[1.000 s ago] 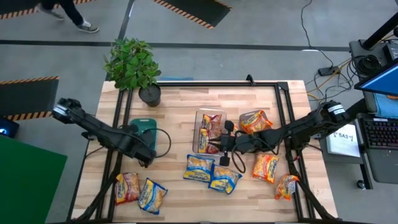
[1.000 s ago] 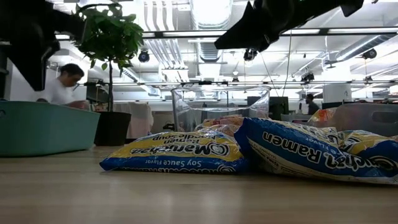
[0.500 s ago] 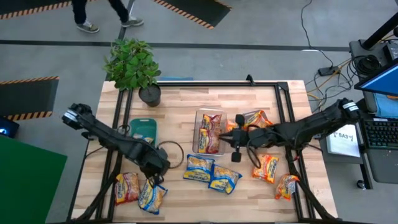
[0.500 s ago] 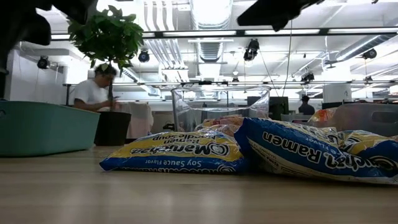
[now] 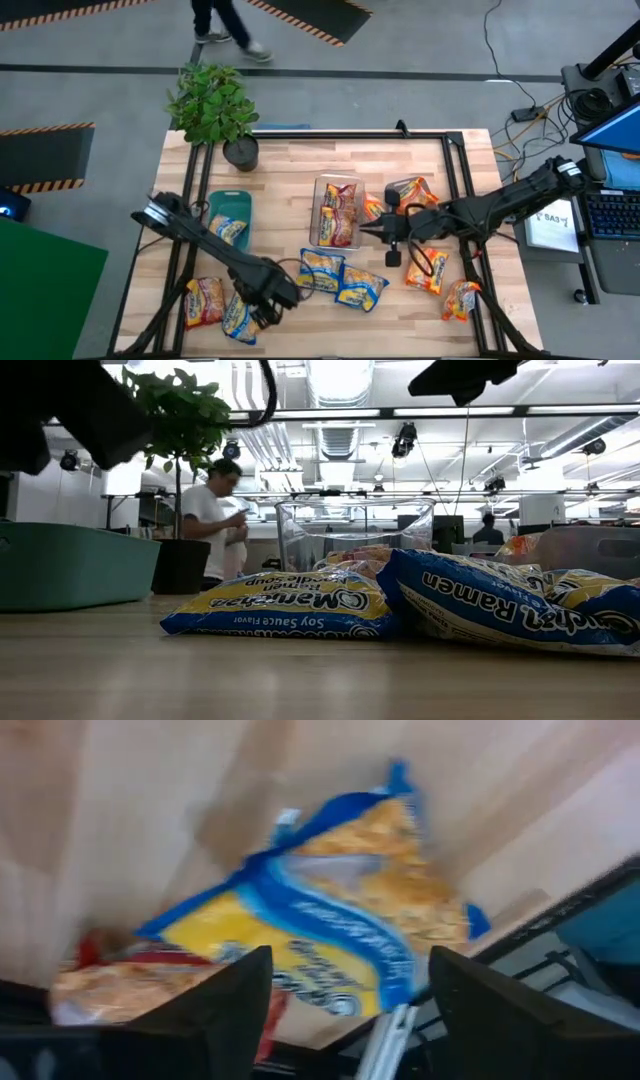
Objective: Sort Maruchan noodles
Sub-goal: Put the blue noodle pack into the green bin
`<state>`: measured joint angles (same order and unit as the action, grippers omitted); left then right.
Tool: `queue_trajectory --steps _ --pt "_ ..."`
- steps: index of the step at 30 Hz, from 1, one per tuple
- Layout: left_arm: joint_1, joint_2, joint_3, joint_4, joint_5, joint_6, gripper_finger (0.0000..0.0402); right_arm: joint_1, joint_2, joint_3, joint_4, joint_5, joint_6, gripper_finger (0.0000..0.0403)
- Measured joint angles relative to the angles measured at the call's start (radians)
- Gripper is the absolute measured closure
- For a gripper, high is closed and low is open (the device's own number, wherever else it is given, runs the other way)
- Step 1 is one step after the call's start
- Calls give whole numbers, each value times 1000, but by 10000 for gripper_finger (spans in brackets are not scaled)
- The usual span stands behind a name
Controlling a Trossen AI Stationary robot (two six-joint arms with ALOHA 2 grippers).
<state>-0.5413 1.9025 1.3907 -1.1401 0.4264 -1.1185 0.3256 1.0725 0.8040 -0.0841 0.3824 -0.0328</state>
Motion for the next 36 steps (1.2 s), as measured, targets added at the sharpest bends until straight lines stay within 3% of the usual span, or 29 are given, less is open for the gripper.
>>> queue_trajectory --steps 8,16,28,36 --pt "-37 99 150 -93 -197 -122 123 -1 -3 3 7 2 -86 375" --pt "-87 135 155 -84 -201 -214 130 -3 -3 3 77 2 -164 375" --pt "-108 139 117 -37 -325 -315 135 -3 -4 3 120 3 -237 375" --pt "-118 139 44 88 -307 -334 161 -3 -4 3 119 3 -240 375"
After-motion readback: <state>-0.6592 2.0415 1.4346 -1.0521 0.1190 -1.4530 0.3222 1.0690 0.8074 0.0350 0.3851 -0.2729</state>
